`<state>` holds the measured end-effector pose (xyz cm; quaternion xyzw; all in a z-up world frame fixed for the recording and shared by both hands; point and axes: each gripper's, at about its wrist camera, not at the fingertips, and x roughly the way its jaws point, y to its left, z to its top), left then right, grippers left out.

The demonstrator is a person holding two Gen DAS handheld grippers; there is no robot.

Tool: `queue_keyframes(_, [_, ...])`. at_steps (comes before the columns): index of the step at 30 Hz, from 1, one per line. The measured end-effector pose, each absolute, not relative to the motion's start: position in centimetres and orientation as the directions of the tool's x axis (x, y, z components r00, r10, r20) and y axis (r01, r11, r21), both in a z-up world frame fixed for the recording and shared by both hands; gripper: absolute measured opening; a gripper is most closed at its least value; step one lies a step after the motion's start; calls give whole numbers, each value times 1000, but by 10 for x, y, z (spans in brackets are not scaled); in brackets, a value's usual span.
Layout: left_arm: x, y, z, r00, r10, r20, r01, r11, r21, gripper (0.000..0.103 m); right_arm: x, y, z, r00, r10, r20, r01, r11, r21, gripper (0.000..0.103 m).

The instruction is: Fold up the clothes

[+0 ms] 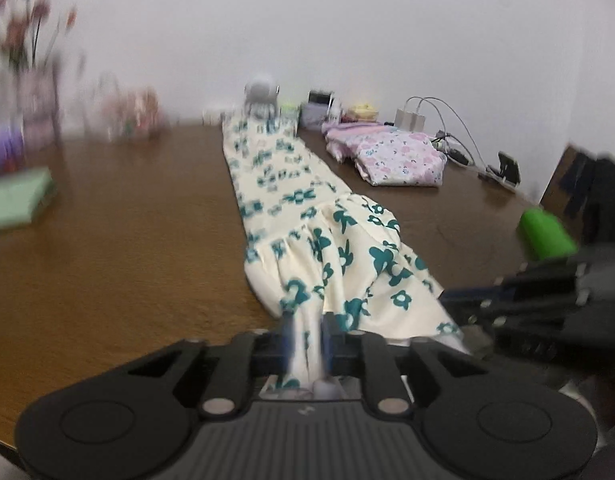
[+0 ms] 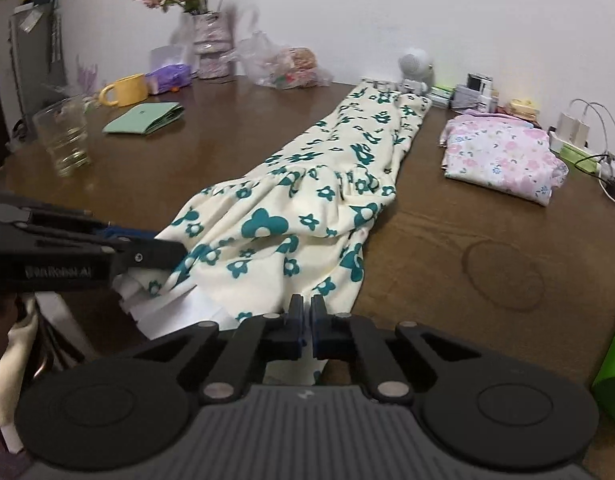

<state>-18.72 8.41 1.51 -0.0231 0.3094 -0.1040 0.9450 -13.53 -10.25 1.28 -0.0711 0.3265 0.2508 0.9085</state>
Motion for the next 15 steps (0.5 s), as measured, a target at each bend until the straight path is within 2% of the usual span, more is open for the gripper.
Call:
queue_keyframes(1, [-192,83,16,796,-195,-573,178,980,-86,58,-136,-104,15,663,413,-624,-500,865,41,11])
queue_keyframes(2, [-197,81,17,805,-179,-566,174,983,-64,63,-135,-107,18,672,414,-614,-494,868,46,11])
queue_keyframes(9, [-195,97,16,764,-218,-607,135,974,-181,61,-124,-102,35,693,495,-524,-528,844,98,11])
queue_keyframes(15, [-200,124,15,718,-363,-594,87,894,-440,58,-117,-79,36,666,554,-500,-590,801,101,10])
